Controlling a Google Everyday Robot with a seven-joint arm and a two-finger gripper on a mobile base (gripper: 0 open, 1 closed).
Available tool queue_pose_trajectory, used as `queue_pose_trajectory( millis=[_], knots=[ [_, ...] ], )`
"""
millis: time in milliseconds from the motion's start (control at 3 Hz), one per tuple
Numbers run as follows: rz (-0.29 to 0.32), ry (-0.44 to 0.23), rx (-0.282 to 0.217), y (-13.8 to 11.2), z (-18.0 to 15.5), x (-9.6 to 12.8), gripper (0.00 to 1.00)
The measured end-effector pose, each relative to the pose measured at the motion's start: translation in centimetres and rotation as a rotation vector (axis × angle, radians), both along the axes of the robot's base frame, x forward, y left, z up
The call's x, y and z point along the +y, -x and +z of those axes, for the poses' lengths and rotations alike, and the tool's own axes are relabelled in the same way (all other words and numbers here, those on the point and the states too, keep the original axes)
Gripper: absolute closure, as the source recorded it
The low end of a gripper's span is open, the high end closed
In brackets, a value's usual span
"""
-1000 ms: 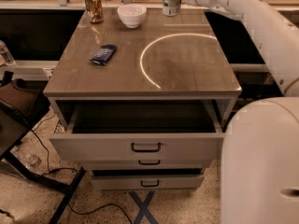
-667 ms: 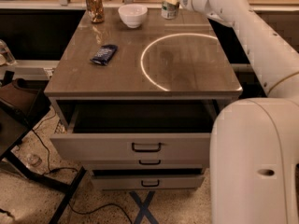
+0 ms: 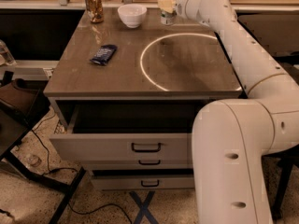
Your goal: Move 7up can near white bowl
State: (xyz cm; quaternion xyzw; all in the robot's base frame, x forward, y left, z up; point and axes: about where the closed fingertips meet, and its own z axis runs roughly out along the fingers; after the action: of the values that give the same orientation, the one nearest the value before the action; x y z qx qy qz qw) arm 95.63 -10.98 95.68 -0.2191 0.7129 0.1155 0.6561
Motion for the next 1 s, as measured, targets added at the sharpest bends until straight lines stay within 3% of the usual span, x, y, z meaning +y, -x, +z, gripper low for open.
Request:
queue_pose_trajectory(
  millis=[333, 667, 1000],
  knots=[
    [-0.017, 0.052, 0.022, -0.93, -2.05, 0.03, 1.0],
    [-0.019, 0.059, 0.027, -1.08, -2.44, 0.14, 0.86],
    [-0.014, 0.059, 0.03, -1.17, -2.7, 0.51, 0.56]
  ],
)
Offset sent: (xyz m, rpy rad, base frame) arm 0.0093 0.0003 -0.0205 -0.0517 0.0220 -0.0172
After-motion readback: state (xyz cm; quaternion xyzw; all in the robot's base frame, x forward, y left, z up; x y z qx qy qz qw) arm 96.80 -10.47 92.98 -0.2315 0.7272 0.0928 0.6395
